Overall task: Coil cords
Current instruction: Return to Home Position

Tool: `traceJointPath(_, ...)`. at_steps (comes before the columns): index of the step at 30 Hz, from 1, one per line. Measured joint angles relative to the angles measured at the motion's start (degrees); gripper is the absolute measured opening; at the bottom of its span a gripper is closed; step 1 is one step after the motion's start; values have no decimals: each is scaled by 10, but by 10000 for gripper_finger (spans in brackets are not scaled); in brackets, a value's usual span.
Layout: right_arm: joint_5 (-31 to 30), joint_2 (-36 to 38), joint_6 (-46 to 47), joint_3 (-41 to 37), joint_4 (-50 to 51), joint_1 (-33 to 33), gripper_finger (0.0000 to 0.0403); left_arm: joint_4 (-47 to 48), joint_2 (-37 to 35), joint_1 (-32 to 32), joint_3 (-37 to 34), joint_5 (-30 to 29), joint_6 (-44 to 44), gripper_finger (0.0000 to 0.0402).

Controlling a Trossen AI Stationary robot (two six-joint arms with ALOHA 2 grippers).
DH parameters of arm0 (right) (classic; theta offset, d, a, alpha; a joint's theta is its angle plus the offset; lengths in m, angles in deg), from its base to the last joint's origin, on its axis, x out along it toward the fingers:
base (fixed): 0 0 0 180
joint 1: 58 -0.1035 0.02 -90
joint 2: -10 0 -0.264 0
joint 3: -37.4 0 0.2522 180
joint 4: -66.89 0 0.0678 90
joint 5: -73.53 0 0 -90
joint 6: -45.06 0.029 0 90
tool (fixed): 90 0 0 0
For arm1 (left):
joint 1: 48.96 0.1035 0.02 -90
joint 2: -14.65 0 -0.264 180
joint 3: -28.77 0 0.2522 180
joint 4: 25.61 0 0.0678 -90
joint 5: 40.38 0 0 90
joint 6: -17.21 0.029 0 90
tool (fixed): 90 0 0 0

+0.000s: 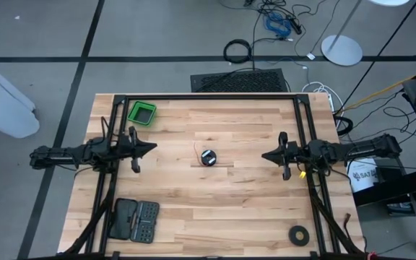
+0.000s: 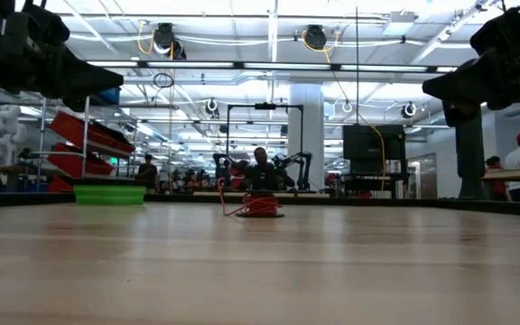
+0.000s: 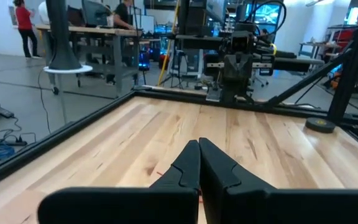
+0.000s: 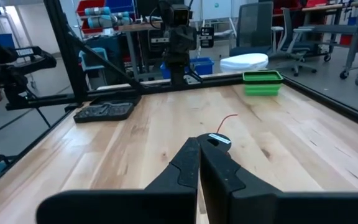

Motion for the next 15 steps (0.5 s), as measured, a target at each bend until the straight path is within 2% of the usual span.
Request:
traceJointPath(10, 2, 1, -5, 0, 6, 0, 0, 4, 0, -25, 0, 26, -4, 1)
traceJointPath(15, 3, 1, -20, 0, 5, 0, 0, 3, 0, -49, 0, 16, 18, 1)
